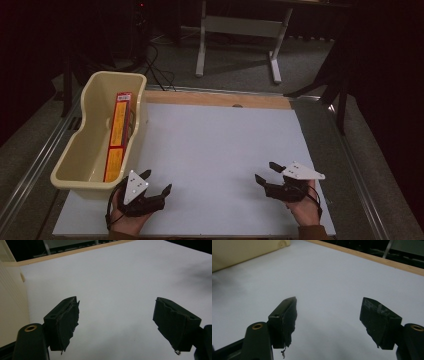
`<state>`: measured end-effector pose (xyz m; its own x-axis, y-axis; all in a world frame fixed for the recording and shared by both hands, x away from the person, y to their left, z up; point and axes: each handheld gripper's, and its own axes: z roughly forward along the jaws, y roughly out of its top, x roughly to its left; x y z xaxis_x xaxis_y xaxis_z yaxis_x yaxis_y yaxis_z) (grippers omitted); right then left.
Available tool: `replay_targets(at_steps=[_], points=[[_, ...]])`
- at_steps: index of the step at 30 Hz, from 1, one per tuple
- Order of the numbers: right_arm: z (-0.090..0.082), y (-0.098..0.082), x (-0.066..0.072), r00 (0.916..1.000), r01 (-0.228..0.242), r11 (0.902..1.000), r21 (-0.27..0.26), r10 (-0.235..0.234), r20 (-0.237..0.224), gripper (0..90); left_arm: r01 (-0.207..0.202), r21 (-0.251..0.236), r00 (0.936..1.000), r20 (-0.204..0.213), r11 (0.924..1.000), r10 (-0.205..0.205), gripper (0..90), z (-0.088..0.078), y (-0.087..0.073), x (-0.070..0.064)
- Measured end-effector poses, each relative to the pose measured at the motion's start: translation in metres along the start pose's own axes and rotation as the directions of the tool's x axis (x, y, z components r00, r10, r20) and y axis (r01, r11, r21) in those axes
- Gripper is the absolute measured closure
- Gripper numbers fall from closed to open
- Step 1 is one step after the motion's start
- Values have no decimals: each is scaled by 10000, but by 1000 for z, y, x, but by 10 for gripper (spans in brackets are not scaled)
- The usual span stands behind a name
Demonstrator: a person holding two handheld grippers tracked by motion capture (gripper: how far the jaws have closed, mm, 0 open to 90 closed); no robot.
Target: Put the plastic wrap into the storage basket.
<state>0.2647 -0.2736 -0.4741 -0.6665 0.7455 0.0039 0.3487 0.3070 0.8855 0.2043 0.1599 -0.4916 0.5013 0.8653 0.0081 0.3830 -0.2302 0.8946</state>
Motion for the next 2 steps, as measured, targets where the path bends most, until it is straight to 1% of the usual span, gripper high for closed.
replay_targets(at_steps=[2], points=[[0,-4,-3,10000,-15,10000,-74,15,-6,293,8,23,10000,8,10000,-8,205,1,0,0]])
